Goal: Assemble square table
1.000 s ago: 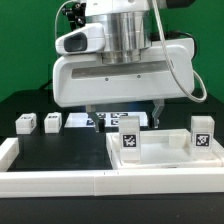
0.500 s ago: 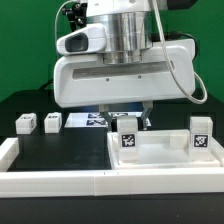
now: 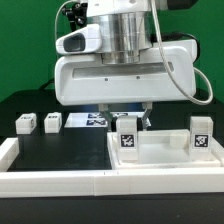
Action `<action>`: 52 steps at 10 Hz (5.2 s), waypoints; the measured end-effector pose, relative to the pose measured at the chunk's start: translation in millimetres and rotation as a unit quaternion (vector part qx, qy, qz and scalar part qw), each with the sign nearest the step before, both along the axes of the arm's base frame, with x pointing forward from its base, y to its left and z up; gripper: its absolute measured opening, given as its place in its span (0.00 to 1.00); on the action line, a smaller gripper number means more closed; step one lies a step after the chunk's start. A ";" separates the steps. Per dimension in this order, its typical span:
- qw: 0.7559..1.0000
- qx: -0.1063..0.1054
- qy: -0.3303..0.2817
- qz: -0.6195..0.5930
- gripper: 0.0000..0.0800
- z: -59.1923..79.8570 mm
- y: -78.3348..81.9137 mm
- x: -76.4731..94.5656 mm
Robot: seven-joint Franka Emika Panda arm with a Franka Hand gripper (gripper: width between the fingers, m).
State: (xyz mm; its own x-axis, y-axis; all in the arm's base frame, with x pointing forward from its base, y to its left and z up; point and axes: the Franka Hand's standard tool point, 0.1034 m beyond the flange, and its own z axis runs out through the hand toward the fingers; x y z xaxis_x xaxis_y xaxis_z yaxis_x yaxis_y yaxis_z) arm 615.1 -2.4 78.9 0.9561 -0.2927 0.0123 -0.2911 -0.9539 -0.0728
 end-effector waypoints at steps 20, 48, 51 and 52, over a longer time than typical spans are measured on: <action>1.000 0.002 -0.004 -0.015 0.81 -2.7 7.4 0.2; 0.972 0.006 -0.021 -0.232 0.36 -8.1 5.3 1.2; 0.936 0.017 -0.014 -0.351 0.36 -8.3 4.5 1.3; 0.934 0.018 -0.014 -0.356 0.36 -8.3 4.4 1.3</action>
Offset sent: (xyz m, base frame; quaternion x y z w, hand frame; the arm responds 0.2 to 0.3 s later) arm -0.0025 -0.0006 -0.0069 0.0330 -0.0109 0.2737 0.9612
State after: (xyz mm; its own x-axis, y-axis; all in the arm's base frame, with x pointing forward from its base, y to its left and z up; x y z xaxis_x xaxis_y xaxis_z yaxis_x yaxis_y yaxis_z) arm 616.4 2.1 70.6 0.5183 -0.8551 0.0124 -0.8485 -0.5160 -0.1176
